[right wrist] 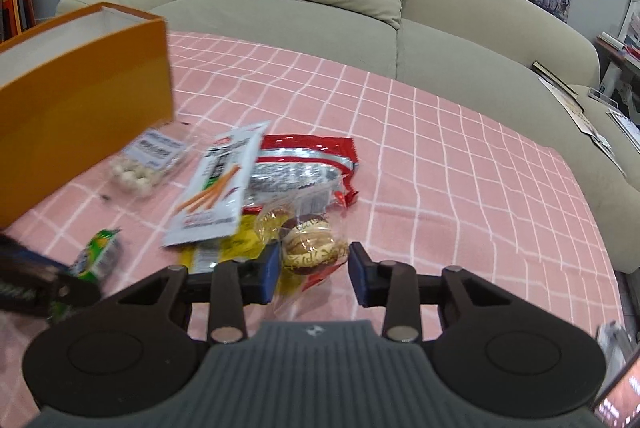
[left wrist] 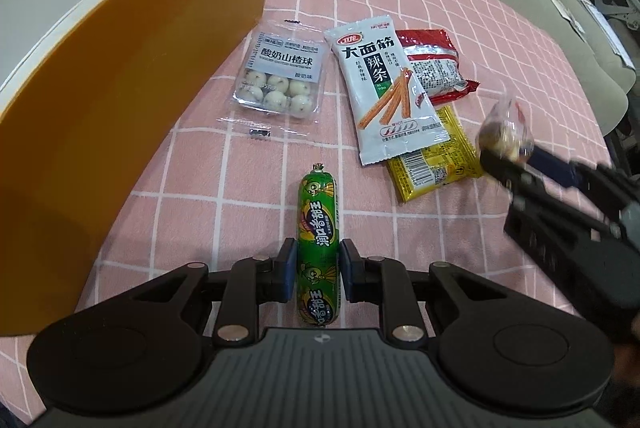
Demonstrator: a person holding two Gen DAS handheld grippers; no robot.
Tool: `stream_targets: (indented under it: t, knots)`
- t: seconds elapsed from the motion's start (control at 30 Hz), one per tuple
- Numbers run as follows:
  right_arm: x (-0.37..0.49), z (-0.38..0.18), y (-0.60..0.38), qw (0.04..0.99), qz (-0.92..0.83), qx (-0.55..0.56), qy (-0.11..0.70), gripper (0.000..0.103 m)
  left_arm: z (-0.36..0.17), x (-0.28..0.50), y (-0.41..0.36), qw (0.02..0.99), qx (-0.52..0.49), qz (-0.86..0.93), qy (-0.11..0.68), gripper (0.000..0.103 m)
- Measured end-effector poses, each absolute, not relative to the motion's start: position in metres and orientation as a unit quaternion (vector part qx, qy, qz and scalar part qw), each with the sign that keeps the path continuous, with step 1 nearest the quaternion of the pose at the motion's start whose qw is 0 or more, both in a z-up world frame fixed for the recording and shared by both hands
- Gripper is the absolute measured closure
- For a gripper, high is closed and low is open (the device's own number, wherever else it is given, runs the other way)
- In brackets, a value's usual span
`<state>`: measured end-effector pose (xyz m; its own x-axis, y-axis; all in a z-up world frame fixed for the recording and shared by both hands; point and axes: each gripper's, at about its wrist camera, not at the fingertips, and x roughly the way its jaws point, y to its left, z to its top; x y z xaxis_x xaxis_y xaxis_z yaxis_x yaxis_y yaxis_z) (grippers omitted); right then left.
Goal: Organize snacks
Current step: 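Grasp the green sausage stick with left tool while right tool grasps the bread packet, then carry the sausage and bread packet over the orange box and open both tools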
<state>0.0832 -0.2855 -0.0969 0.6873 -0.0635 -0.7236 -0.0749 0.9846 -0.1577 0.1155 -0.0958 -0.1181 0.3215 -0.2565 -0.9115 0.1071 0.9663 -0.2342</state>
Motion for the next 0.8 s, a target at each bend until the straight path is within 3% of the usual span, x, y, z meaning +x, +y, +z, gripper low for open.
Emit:
stream_targets:
  t: [0.4,0.8]
  knots:
    - [0.032,-0.066,-0.238,0.921,0.046,-0.044,0.385,0.07,-0.074,0.089,-0.069,0.836,-0.087,-0.135,0.526,0.079]
    - [0.039,-0.008,-0.181,0.935,0.122,-0.063,0.328,0.07,0.001,0.082,-0.015,0.879,-0.096,-0.119,0.452,0.079]
